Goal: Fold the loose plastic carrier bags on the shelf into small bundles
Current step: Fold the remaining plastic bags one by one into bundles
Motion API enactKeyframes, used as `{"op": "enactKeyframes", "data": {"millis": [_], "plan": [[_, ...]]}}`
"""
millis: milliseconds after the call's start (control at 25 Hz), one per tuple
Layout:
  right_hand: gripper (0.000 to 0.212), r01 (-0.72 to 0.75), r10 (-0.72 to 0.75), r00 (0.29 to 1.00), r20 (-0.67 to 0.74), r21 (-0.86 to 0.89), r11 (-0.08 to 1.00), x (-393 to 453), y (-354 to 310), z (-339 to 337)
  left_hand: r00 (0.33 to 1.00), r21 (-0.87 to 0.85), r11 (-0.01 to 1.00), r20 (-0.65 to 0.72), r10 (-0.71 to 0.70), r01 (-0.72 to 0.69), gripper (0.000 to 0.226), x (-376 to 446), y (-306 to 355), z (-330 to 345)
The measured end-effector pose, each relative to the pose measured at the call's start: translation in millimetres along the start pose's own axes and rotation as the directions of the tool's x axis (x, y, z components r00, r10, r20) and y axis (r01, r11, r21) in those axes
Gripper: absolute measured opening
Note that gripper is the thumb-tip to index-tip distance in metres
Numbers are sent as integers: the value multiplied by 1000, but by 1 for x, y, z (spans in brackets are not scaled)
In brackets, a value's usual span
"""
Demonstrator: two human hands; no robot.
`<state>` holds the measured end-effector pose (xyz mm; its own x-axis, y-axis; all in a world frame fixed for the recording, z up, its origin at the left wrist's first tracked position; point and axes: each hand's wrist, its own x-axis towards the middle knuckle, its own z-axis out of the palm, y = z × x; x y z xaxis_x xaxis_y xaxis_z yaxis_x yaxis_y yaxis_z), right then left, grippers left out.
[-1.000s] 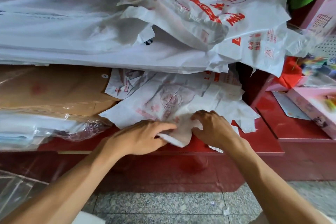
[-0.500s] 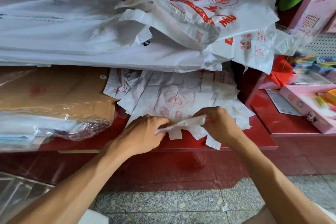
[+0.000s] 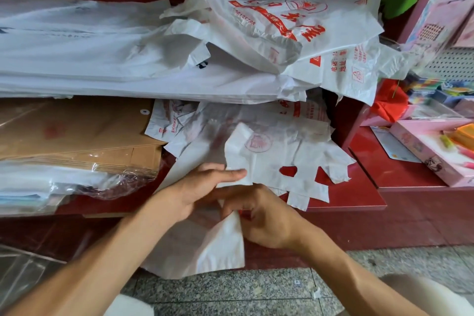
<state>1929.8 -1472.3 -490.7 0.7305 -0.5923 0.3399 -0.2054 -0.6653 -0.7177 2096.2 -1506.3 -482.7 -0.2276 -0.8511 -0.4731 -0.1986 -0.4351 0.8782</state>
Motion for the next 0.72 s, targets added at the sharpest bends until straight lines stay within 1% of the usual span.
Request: {"op": "enactKeyframes", "data": {"millis": [40, 80, 120, 160, 200, 240, 280, 320, 360, 400, 440, 480, 520, 560, 600, 680, 720], "plan": [[29, -18, 18, 1000, -23, 22, 1000, 1, 0, 4, 997, 12, 999, -59, 47, -46, 32, 1, -1, 2], [34, -60, 64, 994, -94, 48, 997, 2, 0, 5, 987, -16, 994, -123, 102, -105, 18, 5, -1, 2], [37, -121, 135, 969, -209, 77, 990, 3, 0, 1, 975, -51, 987, -173, 143, -154, 6, 8, 1, 0], [38, -196, 224, 911, -348, 112, 974, 5, 2, -5, 967, -100, 976, -189, 173, -194, 4, 9, 4, -2], [37, -279, 326, 817, -476, 168, 945, 7, 3, -12, 964, -184, 954, -169, 206, -236, 10, 7, 8, -4], [34, -356, 438, 698, -567, 256, 899, 8, 5, -20, 961, -311, 910, -126, 247, -275, 18, 6, 9, -8], [29, -410, 551, 584, -597, 369, 834, 6, 9, -27, 952, -474, 829, -76, 297, -297, 24, 3, 13, -10], [25, -426, 666, 506, -548, 513, 746, 4, 16, -33, 939, -607, 738, -40, 341, -294, 28, -4, 15, -13], [24, -411, 766, 475, -433, 660, 628, 3, 22, -37, 933, -649, 703, -31, 359, -292, 30, -4, 18, -17], [29, -391, 828, 480, -288, 775, 496, 1, 28, -38, 940, -620, 727, -53, 337, -295, 31, 1, 20, -19], [36, -377, 852, 500, -154, 847, 375, -1, 31, -38, 951, -513, 803, -107, 291, -303, 33, 10, 20, -23], [42, -379, 847, 529, -52, 879, 291, -2, 31, -37, 955, -351, 891, -177, 240, -289, 36, 18, 20, -26], [46, -377, 822, 570, 15, 893, 245, -3, 30, -35, 947, -199, 948, -253, 197, -250, 41, 23, 19, -29], [48, -355, 798, 601, 40, 908, 222, -3, 27, -35, 937, -140, 965, -306, 169, -220, 44, 26, 15, -29], [49, -302, 784, 621, 26, 930, 208, -3, 25, -36, 932, -146, 969, -333, 142, -200, 45, 29, 9, -29], [51, -129, 764, 641, -74, 971, 203, -4, 24, -44, 928, -163, 971, -358, 106, -174, 43, 28, 0, -28], [53, -58, 759, 643, -100, 982, 179, -3, 25, -49, 926, -167, 970, -363, 108, -179, 44, 27, -3, -28]]}}
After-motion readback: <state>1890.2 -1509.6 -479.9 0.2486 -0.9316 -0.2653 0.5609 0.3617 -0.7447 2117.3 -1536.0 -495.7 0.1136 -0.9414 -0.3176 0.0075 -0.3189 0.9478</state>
